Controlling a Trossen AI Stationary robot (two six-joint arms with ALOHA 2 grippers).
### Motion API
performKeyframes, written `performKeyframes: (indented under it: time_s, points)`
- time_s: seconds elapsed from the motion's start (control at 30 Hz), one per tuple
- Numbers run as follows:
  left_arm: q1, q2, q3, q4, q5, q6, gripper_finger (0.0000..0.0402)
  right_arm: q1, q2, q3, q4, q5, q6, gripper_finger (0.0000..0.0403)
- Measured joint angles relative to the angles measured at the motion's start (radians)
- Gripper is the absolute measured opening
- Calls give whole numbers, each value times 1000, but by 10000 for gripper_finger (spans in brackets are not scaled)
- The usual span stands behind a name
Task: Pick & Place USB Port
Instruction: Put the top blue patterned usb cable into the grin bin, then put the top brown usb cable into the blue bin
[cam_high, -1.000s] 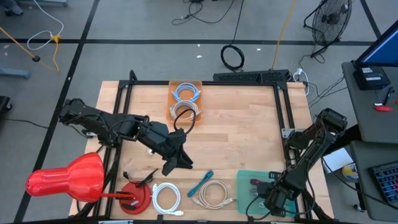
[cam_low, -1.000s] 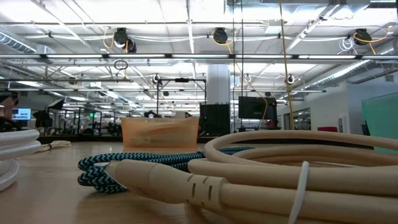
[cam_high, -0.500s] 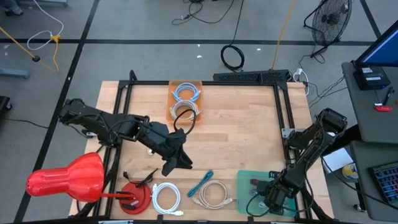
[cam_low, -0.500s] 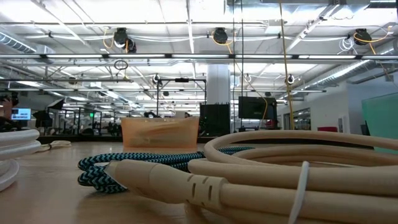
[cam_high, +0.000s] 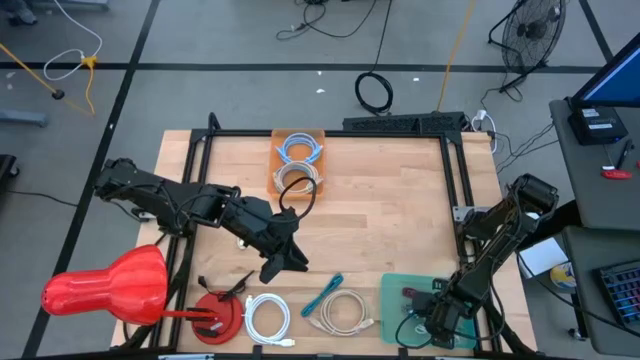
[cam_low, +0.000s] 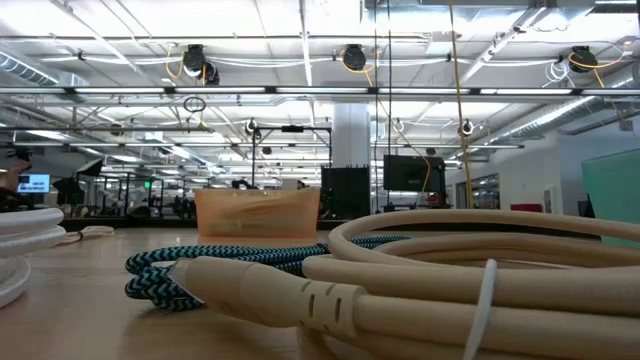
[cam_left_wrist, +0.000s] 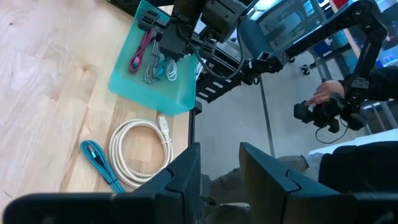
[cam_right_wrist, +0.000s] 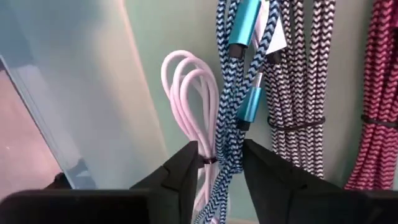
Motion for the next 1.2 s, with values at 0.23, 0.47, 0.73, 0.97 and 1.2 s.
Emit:
performKeyframes:
  time_s: [0.23, 0.47, 0.73, 0.97, 1.2]
  points:
    - [1, 0, 0, 0, 0, 20, 113, -8, -53, 0, 9, -17, 27, 124]
    - [1, 0, 0, 1, -1, 34, 113, -43, -155, 0, -51, 34, 52, 125]
    - [6, 0, 0, -1, -28, 38, 113, -148, -298, 0, -15, 273, 32, 125]
    - [29, 0, 0, -55, -38, 20, 113, -300, -399, 0, 206, 522, -122, 125]
    - [62, 0, 0, -252, -84, -61, 113, -442, -424, 0, 494, 613, -329, 125]
